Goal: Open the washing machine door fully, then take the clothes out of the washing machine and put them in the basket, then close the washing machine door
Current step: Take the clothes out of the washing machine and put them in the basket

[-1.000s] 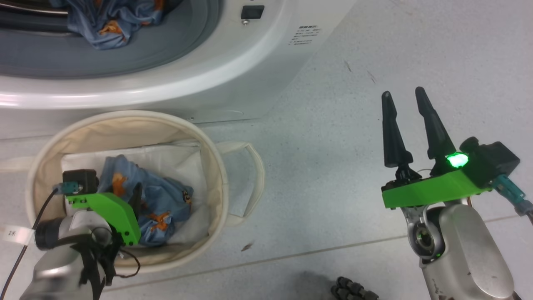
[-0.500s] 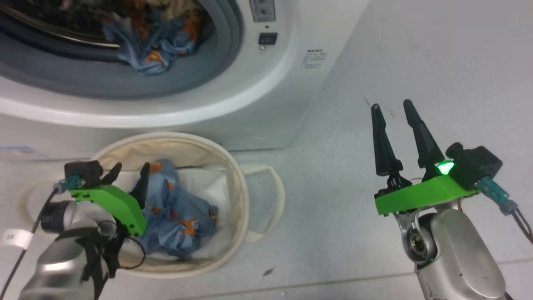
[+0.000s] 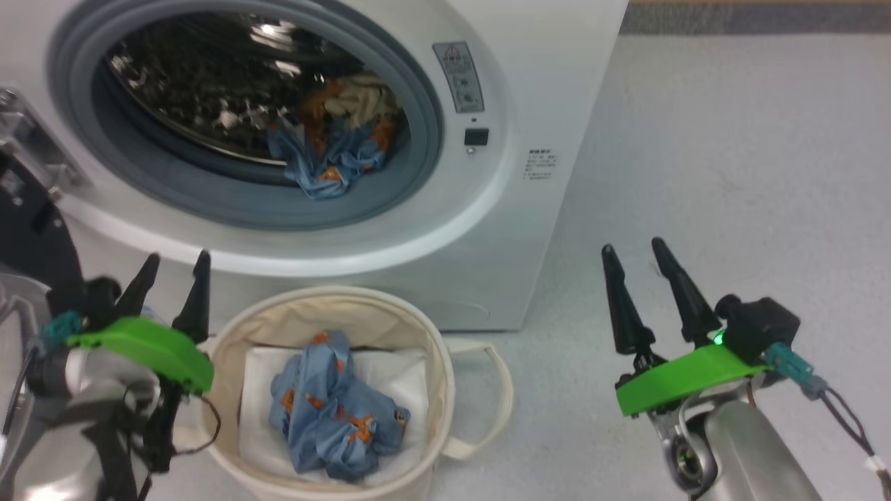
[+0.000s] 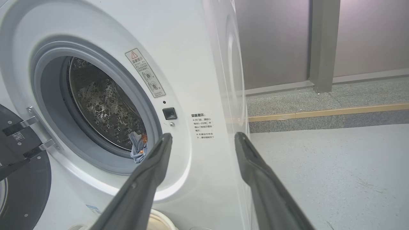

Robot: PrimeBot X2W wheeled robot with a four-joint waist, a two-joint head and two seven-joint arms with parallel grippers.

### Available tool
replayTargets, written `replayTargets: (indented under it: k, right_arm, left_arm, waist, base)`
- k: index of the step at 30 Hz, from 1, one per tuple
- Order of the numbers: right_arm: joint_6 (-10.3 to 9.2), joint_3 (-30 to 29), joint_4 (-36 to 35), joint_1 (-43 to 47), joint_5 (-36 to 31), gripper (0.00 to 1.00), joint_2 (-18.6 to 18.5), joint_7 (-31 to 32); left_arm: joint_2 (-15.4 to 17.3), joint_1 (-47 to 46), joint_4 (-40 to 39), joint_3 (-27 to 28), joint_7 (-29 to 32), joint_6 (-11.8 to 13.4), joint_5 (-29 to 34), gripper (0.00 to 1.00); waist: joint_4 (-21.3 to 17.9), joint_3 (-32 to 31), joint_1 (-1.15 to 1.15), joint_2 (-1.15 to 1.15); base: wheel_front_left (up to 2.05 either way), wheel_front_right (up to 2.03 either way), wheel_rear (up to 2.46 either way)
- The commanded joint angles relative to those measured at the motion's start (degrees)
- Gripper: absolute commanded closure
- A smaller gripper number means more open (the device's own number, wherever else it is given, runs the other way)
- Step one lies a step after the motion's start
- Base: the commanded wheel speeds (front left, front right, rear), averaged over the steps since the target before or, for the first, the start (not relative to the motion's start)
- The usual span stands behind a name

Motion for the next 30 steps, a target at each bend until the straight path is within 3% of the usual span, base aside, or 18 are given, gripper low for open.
replayTargets:
  k: [1,15,30]
  right_arm:
    - [0.42,1.7,-1.3,0.0,0.3,0.00,0.1,-0.3]
    - [0.42,4.0,0.4,1.3,0.3,0.00,0.1,-0.3]
    - [0.42,4.5,1.6,1.5,-0.2,0.00,0.1,-0.3]
  left_arm:
    - [3.1,0.5,-3.6,3.9,-0.7,0.9,1.2,0.00]
    - [5.4,18.8,-23.5,15.3,-0.7,6.9,5.5,0.00]
    - [4.2,25.9,-28.7,19.0,-0.7,8.4,5.0,0.00]
  waist:
    - [0.8,-2.5,0.00,0.00]
    - [0.0,-7.2,0.00,0.00]
    - [0.0,-8.8,0.00,0.00]
  base:
    - [0.00,0.00,0.00]
    - [0.00,0.00,0.00]
    - [0.00,0.00,0.00]
